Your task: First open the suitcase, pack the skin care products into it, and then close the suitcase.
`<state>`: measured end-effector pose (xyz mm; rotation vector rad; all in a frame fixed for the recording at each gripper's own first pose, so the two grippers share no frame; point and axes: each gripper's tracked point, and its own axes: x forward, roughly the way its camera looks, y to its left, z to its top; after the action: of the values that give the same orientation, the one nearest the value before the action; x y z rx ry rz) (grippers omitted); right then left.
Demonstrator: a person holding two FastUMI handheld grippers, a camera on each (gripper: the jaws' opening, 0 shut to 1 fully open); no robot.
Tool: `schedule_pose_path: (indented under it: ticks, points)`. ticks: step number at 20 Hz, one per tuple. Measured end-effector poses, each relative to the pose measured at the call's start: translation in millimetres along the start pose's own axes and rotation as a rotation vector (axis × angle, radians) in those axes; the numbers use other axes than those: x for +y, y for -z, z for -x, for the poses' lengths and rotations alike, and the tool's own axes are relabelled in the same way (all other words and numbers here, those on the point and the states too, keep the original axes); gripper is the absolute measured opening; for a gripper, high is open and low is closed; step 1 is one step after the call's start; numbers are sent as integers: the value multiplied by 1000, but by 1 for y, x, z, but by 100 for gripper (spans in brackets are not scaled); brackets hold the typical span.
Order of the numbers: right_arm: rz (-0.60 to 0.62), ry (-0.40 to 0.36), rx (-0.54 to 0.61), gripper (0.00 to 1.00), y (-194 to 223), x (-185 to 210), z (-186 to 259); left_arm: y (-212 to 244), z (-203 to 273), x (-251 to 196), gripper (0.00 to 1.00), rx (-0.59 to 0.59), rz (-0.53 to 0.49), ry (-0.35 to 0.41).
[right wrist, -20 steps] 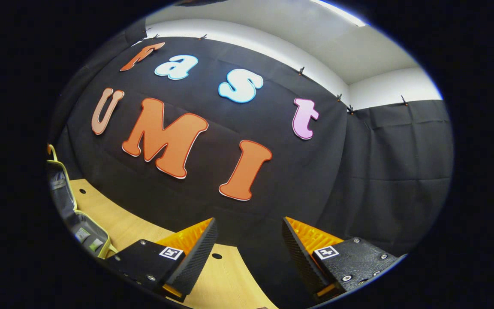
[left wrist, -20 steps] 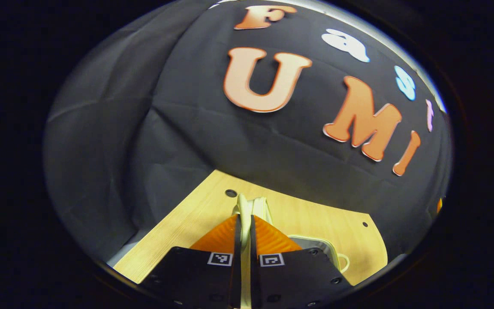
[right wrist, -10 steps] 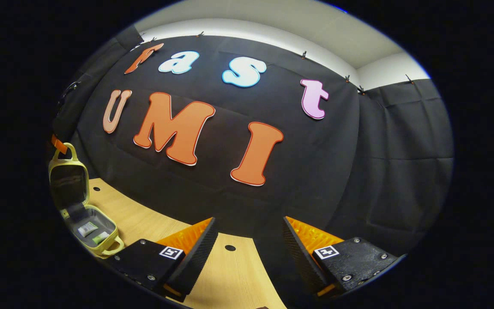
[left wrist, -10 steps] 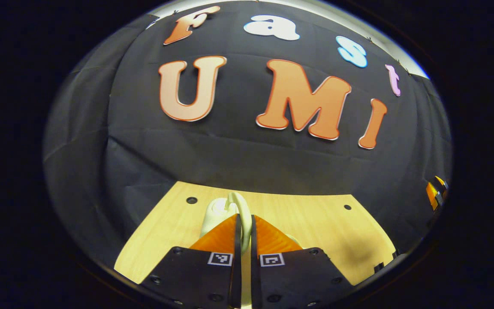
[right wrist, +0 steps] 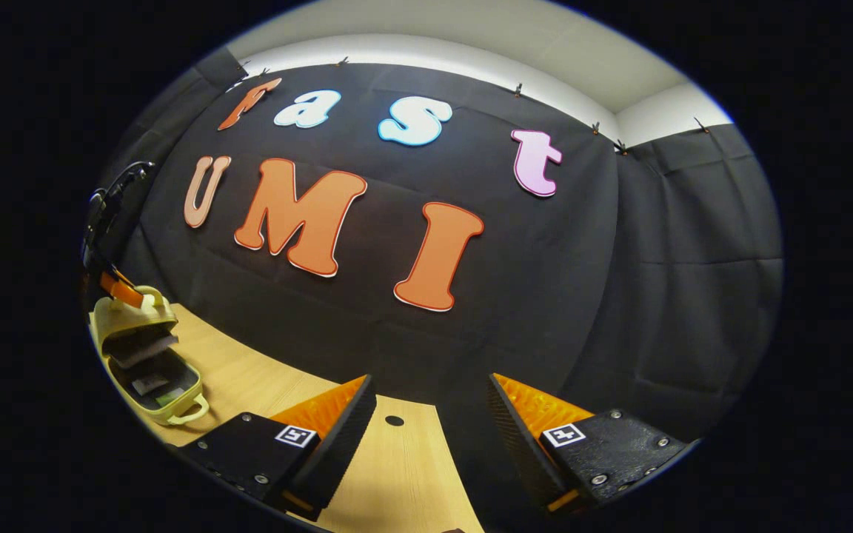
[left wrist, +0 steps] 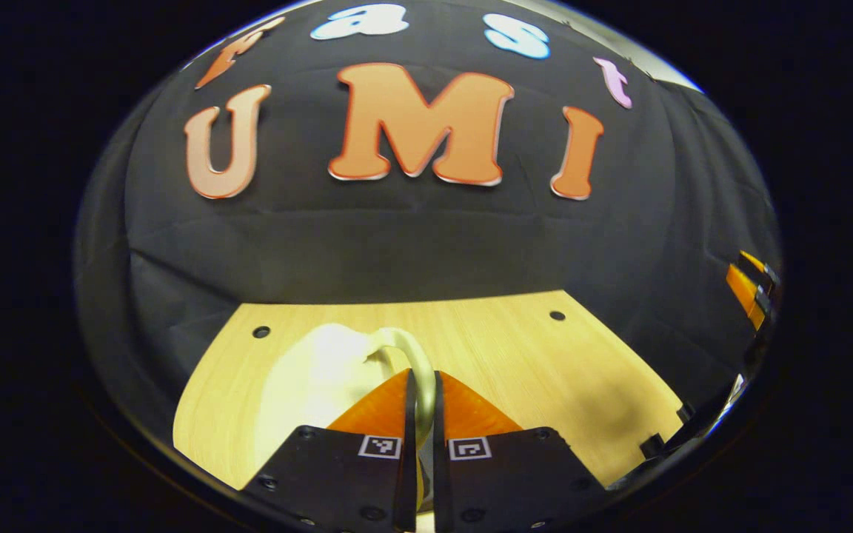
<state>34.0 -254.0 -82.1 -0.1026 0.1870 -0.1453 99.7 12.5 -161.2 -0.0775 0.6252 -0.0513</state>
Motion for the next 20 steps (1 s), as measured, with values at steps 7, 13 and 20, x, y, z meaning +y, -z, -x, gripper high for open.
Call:
schedule_pose_path:
  ticks: [7,13,20]
  points:
    - [-65,-22,17,95,14,-7,10,63,-54,-49,9,146,-91,28]
    - [-83,-99,8,95,15,19,20,92,-79,-69,19,182,-175,-19]
    - [-89,-175,4,95,16,53,16,49,-48,-69,62,18,-133,-84]
